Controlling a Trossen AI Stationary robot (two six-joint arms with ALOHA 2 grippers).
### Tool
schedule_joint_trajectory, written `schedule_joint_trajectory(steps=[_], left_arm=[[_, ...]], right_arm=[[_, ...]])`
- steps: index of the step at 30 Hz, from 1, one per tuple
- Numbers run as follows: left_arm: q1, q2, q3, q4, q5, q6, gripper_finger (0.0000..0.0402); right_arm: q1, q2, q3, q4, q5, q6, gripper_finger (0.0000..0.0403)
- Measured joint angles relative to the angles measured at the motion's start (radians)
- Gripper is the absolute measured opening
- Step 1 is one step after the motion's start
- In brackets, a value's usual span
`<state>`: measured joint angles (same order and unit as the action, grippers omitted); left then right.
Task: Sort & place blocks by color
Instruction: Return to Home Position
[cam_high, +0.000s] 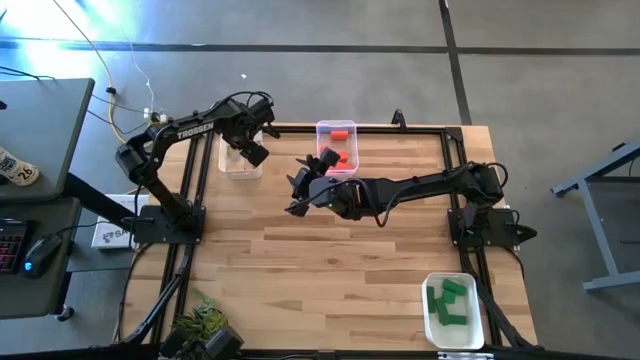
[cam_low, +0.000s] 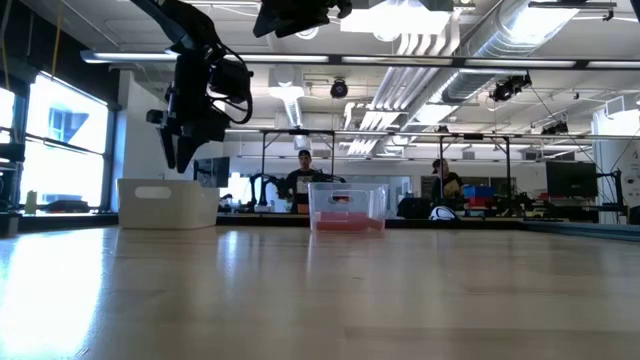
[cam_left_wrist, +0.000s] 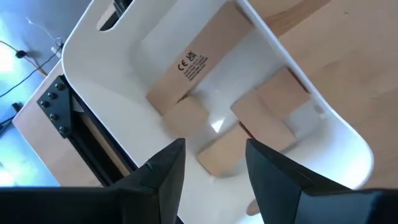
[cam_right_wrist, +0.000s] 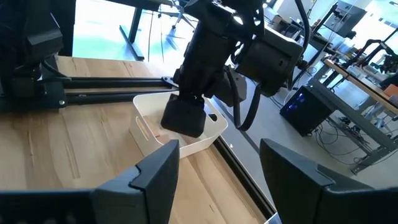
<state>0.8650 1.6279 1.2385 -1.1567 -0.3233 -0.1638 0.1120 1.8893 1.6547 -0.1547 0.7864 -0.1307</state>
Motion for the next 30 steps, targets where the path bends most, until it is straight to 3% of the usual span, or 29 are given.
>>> schedule_joint_trajectory(steps=[11,23,30], left_arm=[[-0.018,-0.075,0.000,0.046,0.090,0.021,0.0156],[-0.134,-0.370,0.000,0.255,0.356,0.021,0.0156],[-0.229,-0.537,-0.089,0.377,0.389,-0.009,0.0156]], right_arm=[[0.007,0.000,0.000,-0.022,0.026,-0.001,0.0211],[-0.046,-0.008,-0.001,-0.089,-0.100,0.078,0.0211],[-0.119,-0.075,-0.001,-0.178,-0.149,0.153,0.0211]])
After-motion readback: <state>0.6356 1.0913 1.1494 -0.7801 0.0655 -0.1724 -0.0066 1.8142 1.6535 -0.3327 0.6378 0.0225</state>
